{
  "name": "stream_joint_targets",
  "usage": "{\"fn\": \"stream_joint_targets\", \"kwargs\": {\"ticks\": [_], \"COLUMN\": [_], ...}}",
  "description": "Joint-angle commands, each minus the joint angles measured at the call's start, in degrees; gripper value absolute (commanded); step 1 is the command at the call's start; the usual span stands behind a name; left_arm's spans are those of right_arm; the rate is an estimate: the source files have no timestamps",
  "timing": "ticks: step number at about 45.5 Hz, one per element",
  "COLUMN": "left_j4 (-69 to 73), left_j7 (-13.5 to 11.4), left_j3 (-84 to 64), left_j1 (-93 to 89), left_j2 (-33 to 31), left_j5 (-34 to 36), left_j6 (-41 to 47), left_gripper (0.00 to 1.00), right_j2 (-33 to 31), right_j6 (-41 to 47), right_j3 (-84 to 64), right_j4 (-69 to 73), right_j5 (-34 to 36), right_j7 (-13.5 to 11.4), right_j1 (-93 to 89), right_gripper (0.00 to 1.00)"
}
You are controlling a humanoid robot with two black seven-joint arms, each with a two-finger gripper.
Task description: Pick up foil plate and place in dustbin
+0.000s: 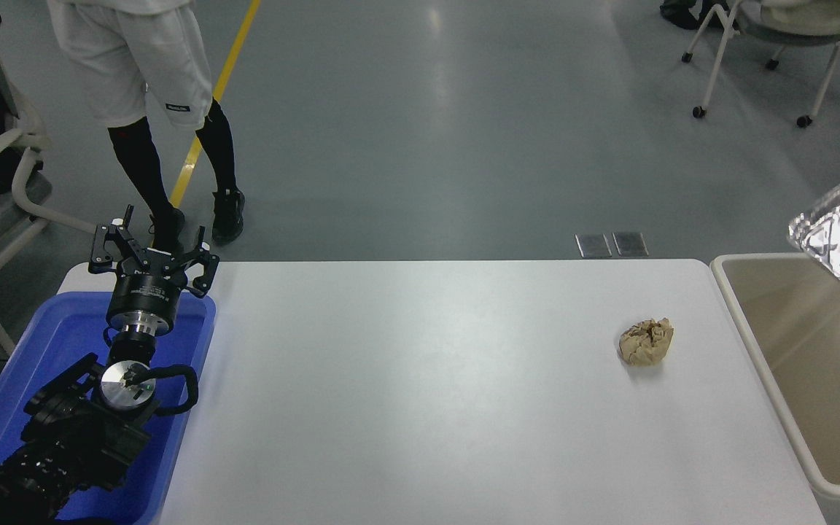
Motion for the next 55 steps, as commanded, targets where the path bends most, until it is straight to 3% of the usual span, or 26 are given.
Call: {"fn": "stream_joint_targets", "kwargs": {"ticks": [1,15,41,45,53,55], "left_j4": [0.0,0.0,0.0,0.1,0.0,0.0], "left_j7": [0.0,0.0,-0.1,0.0,0.0,-0.1], "left_j3": [0.0,0.0,0.0,0.0,0.0,0.0], "left_j1": [0.0,0.0,0.0,0.0,0.0,0.0], "left_j2": [0.0,0.0,0.0,0.0,0.0,0.0], "left_j5": [0.0,0.0,0.0,0.0,0.0,0.0], "left_j6": [0.0,0.0,0.0,0.0,0.0,0.0], "left_gripper": [0.99,0.99,0.99,0.99,0.99,0.99], "right_j2": [9.2,12.8,13.8,13.9,14.6,14.7], "right_j6": [-5.1,-7.5,-10.9,-12.2,-17.1,-18.0], "right_j3": [2.2,2.2,2.3,2.0,1.6,1.6], "right_j4": [-10.1,-12.3,-12.6,-12.5,-12.5,-12.5], "right_j5": [3.9,8.9,9.4,9.4,9.3,9.4], "right_j7": [0.0,0.0,0.0,0.0,0.0,0.0], "right_j1": [-7.3,-10.9,-12.3,-12.5,-12.6,-12.5], "right_gripper": [0.00,0.00,0.00,0.15,0.64,0.71]}}
